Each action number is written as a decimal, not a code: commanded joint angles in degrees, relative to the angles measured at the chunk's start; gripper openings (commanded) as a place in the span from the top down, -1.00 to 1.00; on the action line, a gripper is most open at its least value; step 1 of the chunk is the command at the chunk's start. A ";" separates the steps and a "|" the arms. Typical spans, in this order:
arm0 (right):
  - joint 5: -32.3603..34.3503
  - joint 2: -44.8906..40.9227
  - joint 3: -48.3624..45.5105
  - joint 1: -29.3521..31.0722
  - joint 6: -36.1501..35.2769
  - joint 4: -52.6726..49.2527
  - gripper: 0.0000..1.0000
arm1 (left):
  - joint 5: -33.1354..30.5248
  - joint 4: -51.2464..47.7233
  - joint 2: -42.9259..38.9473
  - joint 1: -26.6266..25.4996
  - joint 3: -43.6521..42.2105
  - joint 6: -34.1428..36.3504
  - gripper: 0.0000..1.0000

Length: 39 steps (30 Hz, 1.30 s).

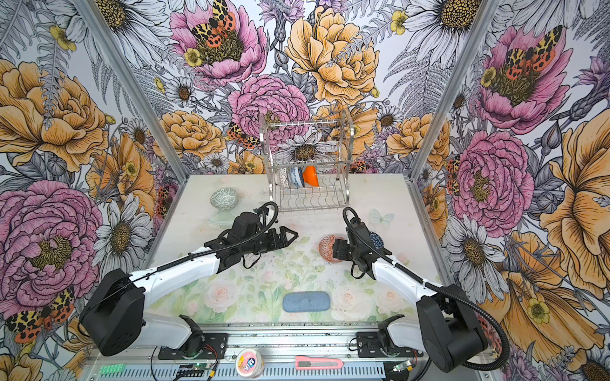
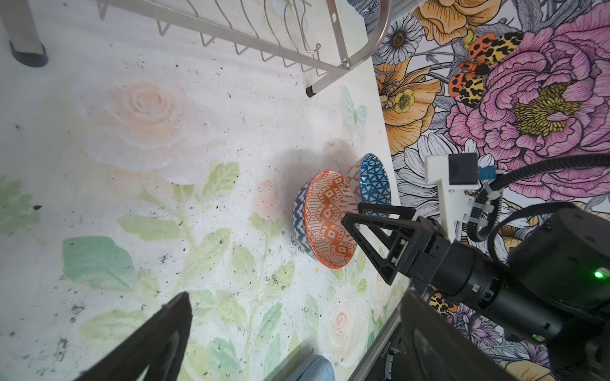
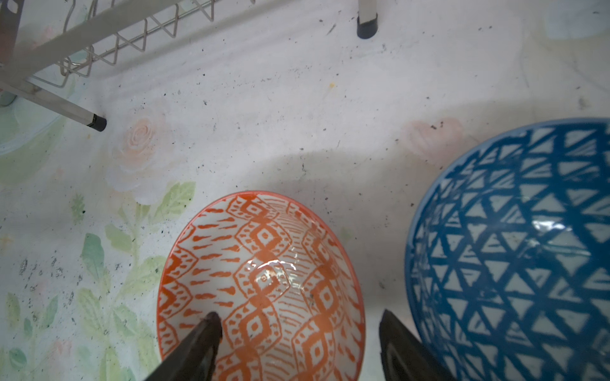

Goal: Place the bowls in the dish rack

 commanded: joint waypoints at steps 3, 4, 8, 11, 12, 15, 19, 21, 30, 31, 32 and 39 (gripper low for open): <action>0.83 1.15 -0.45 0.30 0.25 0.35 -0.37 | -1.15 1.72 1.15 -0.69 -0.01 1.55 -0.97; 0.90 1.33 -0.39 0.27 0.13 0.33 -0.31 | -1.09 1.66 1.29 -0.67 -0.05 1.59 -0.97; 0.40 2.32 -0.06 0.37 -0.10 0.80 -0.05 | -1.10 1.41 2.05 -0.64 0.13 1.69 -0.97; -0.31 3.21 0.50 0.52 -0.08 1.39 0.21 | -2.69 -2.70 3.87 -0.67 2.11 2.60 -0.97; -0.64 3.59 0.81 0.60 -0.07 1.58 0.29 | -2.70 -3.42 4.44 -0.68 2.53 3.00 -0.97; -1.64 4.63 2.03 1.17 0.35 2.25 0.51 | -2.80 -3.82 4.67 -0.66 2.68 2.95 -0.97; -1.95 6.31 4.95 2.66 0.98 2.94 0.69 | -4.41 -6.21 4.51 -0.67 3.31 3.68 -0.97; -1.78 7.93 7.19 3.83 1.21 3.24 0.75 | -5.41 -7.52 4.46 -0.63 3.57 3.91 -0.97; -1.62 20.54 17.79 10.04 2.61 5.82 0.82 | -5.98 -8.20 3.33 -0.28 1.89 3.94 -0.90; -1.92 21.92 18.92 10.52 2.66 6.01 0.83 | -5.99 -8.28 3.27 -0.17 1.69 3.92 -0.89; -2.12 23.35 20.15 10.95 2.81 6.14 0.84 | -5.83 -8.35 3.27 0.01 1.44 3.92 -0.87; -2.26 28.37 26.04 12.61 2.94 6.48 0.82 | -6.50 -8.83 3.20 1.87 0.04 4.77 -0.64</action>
